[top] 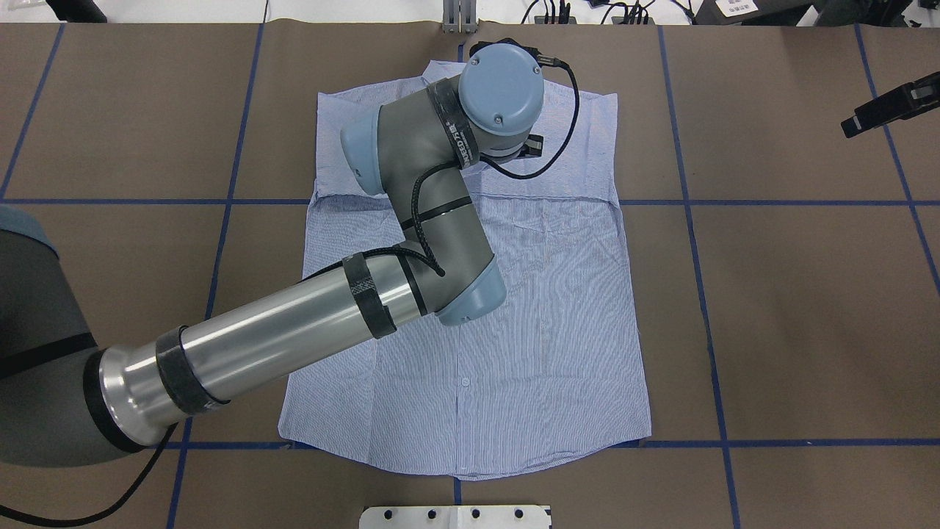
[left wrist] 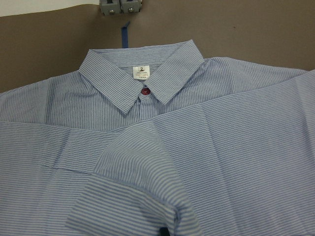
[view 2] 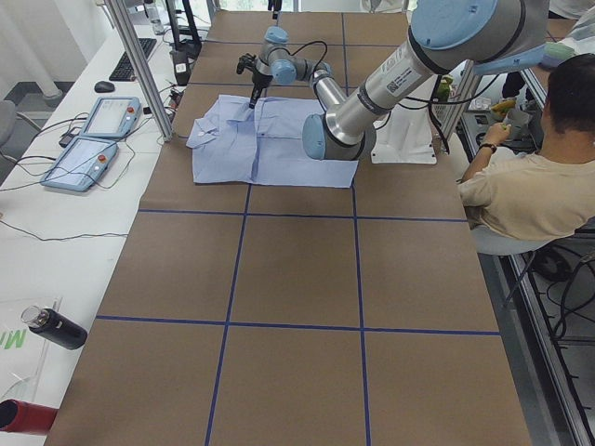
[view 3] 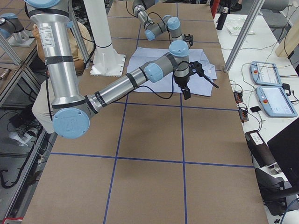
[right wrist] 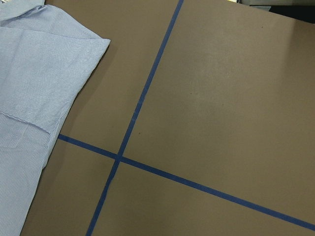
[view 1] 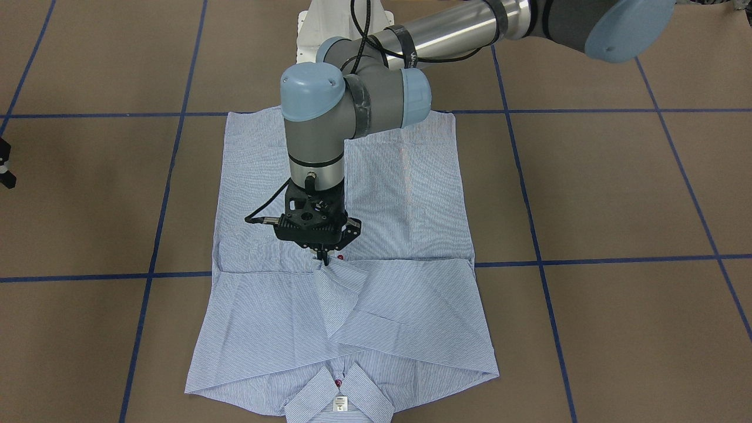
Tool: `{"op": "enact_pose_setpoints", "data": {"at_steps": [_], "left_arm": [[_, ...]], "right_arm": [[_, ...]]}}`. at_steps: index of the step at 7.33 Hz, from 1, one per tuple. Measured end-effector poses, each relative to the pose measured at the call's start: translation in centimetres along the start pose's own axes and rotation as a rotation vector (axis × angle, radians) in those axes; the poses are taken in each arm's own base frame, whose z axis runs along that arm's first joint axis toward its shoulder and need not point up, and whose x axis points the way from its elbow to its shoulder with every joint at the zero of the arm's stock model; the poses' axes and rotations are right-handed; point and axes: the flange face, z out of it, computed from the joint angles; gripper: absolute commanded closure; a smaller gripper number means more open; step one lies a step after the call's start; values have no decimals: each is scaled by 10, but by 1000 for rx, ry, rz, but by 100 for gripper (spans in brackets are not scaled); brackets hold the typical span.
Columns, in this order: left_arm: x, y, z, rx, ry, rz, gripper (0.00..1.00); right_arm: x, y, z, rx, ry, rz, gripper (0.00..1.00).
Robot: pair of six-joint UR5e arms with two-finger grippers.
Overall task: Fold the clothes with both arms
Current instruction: 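Carry the sleeve with the left gripper across the shirt toward the collar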
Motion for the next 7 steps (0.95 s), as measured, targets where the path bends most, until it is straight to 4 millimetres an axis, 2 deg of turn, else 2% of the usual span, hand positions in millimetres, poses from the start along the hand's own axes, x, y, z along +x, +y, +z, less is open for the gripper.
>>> {"op": "enact_pose_setpoints", "data": {"at_steps": [1, 2, 5, 7], "left_arm": [[9, 8, 0, 4, 9, 8, 57], [17, 12, 1, 12, 18, 12, 1], [44, 29, 8, 53, 138, -41, 0], [49, 35, 9, 62, 173, -38, 0]], "right_arm": [[0, 0, 0, 0, 0, 0, 0], [0, 0, 0, -1, 0, 1, 0], [1, 0, 1, -1, 0, 1, 0], [0, -1, 2, -2, 0, 2, 0]]}}
